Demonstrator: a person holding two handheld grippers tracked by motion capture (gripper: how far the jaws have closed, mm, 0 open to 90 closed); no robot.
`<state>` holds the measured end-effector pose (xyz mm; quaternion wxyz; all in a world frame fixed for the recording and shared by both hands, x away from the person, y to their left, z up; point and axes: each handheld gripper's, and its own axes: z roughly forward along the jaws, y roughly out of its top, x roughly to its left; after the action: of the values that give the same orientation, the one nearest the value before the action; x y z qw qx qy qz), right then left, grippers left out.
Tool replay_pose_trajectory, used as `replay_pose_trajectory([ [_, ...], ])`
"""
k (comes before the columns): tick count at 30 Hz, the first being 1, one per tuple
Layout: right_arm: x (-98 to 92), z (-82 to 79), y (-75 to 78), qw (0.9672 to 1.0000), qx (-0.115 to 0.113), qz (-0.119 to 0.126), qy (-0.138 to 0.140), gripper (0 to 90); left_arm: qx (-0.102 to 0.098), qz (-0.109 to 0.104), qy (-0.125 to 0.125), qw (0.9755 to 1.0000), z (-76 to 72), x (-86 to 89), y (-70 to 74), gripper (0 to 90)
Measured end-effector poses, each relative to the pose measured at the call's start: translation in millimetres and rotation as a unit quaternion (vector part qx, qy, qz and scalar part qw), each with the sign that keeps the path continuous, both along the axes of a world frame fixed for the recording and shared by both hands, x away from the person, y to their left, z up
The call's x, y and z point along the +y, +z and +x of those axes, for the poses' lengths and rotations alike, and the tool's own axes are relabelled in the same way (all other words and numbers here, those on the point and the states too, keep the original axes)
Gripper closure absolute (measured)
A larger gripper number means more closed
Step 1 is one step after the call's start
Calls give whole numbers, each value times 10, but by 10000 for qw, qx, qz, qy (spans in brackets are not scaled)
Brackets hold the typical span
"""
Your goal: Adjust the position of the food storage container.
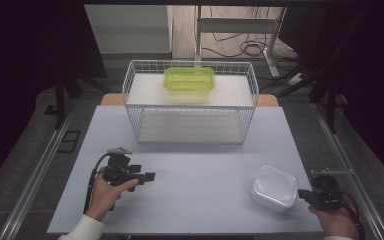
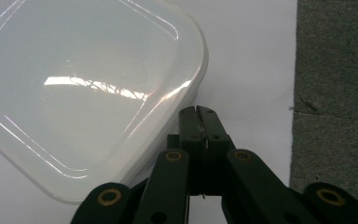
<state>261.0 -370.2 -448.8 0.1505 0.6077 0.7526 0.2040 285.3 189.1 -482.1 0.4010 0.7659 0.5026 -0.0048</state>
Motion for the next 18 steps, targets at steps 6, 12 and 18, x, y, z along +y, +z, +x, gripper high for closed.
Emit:
replay_pose_trajectory([
  [6, 99, 42, -11, 9999, 7, 3, 140, 890, 2, 4, 7, 10000, 0, -2, -2, 246],
  [12, 259, 104, -23, 9995, -13, -75, 317, 890, 4, 24, -33, 10000, -1, -14, -7, 246],
  [18, 468, 177, -33, 9983, -10, -97, 572, 890, 11, 1, -28, 10000, -7, -27, -7, 245],
])
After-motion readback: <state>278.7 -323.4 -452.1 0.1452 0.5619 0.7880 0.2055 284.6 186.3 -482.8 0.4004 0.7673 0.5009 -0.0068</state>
